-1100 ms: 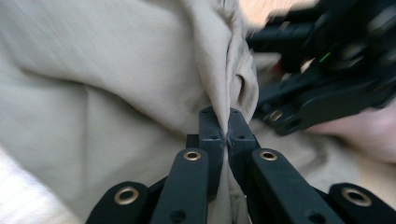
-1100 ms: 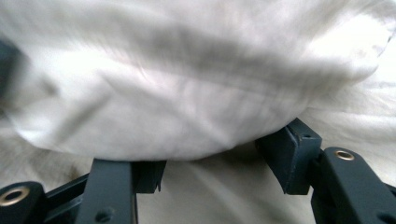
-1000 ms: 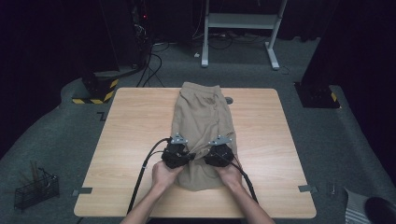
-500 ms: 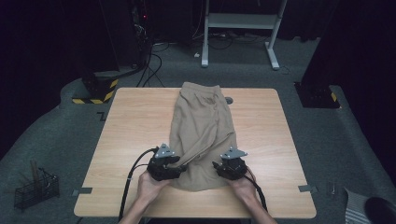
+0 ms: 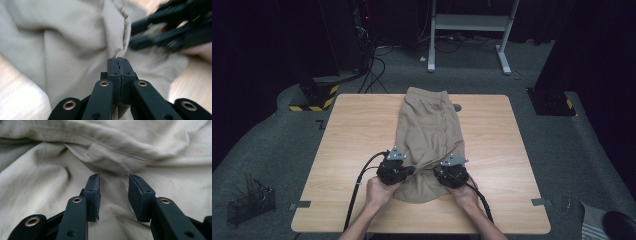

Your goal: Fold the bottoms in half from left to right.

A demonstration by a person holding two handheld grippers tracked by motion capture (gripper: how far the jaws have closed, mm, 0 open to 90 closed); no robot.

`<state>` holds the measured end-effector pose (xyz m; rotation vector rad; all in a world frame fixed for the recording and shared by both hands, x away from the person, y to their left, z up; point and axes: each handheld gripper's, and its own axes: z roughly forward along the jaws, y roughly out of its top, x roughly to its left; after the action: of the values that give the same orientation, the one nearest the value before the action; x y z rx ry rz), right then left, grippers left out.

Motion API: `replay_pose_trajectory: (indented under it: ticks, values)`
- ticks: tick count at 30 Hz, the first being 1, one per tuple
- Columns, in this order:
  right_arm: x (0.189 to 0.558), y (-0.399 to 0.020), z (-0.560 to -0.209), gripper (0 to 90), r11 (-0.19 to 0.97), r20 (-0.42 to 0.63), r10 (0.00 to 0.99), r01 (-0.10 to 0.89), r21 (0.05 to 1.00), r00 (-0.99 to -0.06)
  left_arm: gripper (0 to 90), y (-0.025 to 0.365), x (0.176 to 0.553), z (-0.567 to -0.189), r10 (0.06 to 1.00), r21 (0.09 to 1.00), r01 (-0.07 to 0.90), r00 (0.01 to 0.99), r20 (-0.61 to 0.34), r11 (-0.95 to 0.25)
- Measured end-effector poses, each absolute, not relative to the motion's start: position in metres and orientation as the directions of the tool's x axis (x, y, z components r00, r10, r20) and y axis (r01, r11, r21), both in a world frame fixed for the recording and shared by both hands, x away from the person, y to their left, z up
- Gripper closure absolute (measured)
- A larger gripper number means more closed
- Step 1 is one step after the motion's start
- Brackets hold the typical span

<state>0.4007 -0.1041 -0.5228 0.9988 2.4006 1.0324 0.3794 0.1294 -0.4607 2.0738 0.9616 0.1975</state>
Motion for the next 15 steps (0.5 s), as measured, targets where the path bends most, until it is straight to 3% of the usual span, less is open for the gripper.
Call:
replay_pose_trajectory:
  ticks: [9, 15]
  values:
    - [0.411, -0.099, -0.523, 55.1, 0.472, -0.028, 0.739, 0.489, 0.734, -0.673, 87.4, 0.115, 0.389, -0.472, 0.679, 0.705, 0.617, 0.686, -0.263, -0.35]
    - [0.393, -0.116, -0.517, 53.3, 0.465, -0.022, 0.743, 0.492, 0.736, -0.669, 62.7, 0.129, 0.381, -0.471, 0.698, 0.734, 0.604, 0.669, -0.255, -0.312]
